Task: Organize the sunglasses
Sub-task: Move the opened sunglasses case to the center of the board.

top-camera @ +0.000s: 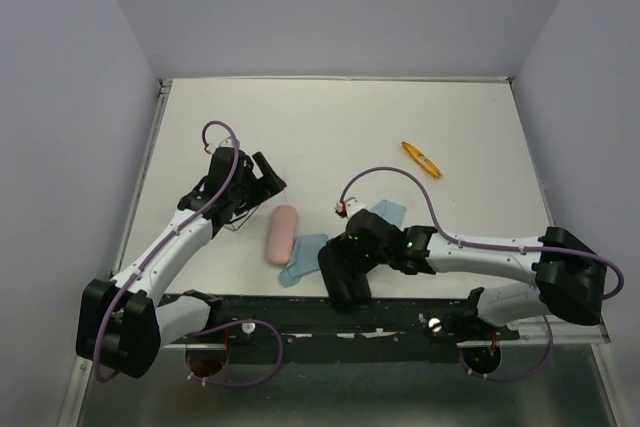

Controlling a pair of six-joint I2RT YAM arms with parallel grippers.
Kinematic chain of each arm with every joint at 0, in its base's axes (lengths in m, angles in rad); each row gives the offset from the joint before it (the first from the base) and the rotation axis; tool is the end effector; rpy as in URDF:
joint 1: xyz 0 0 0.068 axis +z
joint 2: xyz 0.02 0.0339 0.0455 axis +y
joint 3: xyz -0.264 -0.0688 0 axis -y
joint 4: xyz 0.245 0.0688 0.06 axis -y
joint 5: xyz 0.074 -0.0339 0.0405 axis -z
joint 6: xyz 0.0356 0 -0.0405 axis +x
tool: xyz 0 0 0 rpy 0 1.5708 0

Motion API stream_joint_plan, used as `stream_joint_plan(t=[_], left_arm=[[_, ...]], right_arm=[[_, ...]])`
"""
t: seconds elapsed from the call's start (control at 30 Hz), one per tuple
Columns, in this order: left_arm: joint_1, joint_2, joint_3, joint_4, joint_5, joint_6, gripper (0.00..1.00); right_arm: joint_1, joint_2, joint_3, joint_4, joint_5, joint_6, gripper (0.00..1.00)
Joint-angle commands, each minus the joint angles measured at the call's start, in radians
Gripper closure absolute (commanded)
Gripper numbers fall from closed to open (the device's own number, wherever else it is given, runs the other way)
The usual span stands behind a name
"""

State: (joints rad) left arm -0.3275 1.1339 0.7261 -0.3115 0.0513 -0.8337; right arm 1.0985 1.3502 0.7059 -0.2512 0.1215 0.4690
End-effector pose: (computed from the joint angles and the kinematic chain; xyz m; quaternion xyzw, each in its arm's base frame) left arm 0.2261 -0.0787 0.2384 -0.2177 0.8841 -0.2460 0.3324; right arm 0.1233 0.2318 0.1866 -0.2724 0.9018 0.1929 0.2746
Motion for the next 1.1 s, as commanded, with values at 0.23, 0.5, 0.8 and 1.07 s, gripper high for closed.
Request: stream_joint_plan(t=[0.23,0.5,0.8,1.07], left_arm=[[-0.002,-0.082,-0.024,-0.006,-0.044,0.018,0.01],[-0.004,-0.079,-0.024,-0.008,-0.068,0.025,0.01],[-0.002,-0.075,-0.025,0.003,-0.057,0.030,0.01],[-0.002,-0.080,-0.028,0.003,-0.053,0.033,0.01]], right_arm=[[0.027,0.135,0.061,-0.013,0.090,0.137,0.11],[0.026,0.184,0.124,0.003,0.148,0.169,0.29],[-0.089,0.211,0.161,0.036,0.204,0.175,0.29],[-0.141,0.166,0.178,0.069,0.113,0.007,0.11]])
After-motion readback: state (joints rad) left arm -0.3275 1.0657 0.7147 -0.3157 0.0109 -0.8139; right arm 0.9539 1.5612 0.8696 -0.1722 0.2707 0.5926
